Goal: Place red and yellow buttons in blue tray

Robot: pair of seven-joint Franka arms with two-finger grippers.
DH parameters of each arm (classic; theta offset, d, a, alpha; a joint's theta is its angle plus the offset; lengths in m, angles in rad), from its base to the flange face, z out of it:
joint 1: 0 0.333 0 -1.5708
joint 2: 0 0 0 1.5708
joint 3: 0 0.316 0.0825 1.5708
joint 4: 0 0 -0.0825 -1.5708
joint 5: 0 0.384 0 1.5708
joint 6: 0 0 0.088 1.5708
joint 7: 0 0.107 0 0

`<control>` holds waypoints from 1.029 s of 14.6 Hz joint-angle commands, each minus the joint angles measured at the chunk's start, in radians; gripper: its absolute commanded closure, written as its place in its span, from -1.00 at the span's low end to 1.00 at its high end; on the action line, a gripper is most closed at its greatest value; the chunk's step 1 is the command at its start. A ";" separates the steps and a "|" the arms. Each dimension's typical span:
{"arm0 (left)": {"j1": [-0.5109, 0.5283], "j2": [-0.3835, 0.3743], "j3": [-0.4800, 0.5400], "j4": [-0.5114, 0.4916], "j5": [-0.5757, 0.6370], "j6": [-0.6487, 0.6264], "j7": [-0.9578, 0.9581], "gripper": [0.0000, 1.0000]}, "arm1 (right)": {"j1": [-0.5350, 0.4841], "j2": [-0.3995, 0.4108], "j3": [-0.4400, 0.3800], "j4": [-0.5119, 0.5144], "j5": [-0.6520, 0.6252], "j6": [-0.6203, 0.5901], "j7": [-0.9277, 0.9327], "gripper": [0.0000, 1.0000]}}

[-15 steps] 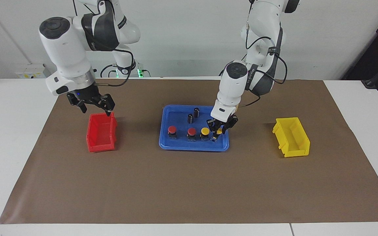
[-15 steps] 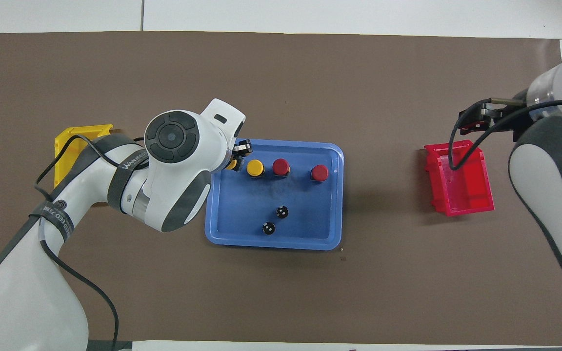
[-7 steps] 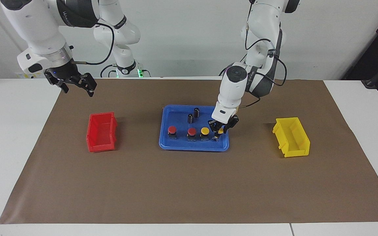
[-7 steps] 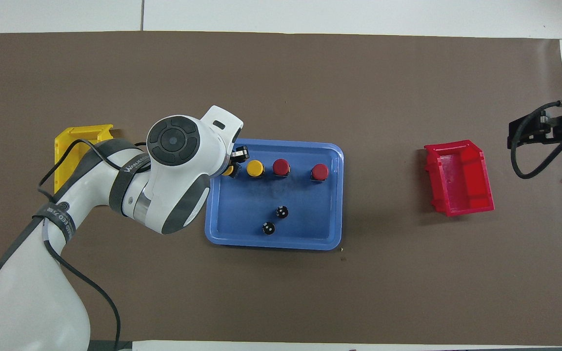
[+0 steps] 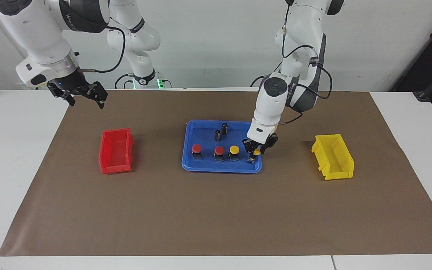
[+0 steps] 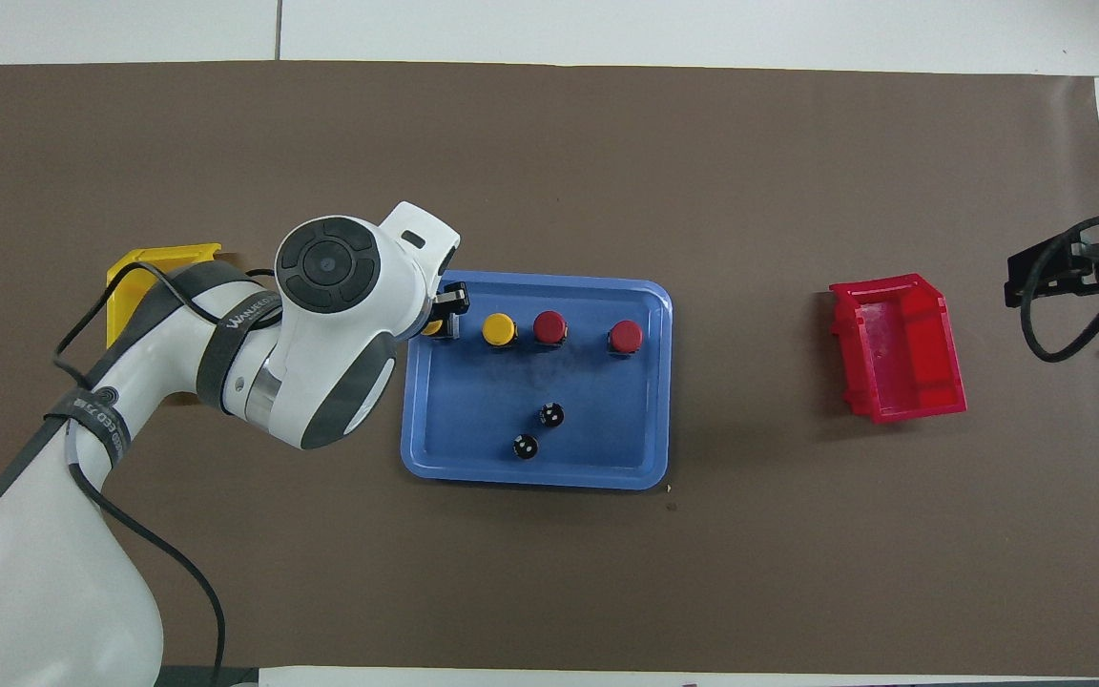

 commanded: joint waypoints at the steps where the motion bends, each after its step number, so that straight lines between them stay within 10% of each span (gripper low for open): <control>1: 0.004 -0.060 0.003 0.045 0.031 -0.145 0.073 -1.00 | -0.015 -0.014 0.008 -0.028 0.015 -0.003 -0.021 -1.00; 15: 0.423 -0.267 0.008 0.275 -0.139 -0.576 0.753 -1.00 | -0.004 -0.014 0.017 -0.028 0.015 -0.004 -0.024 -1.00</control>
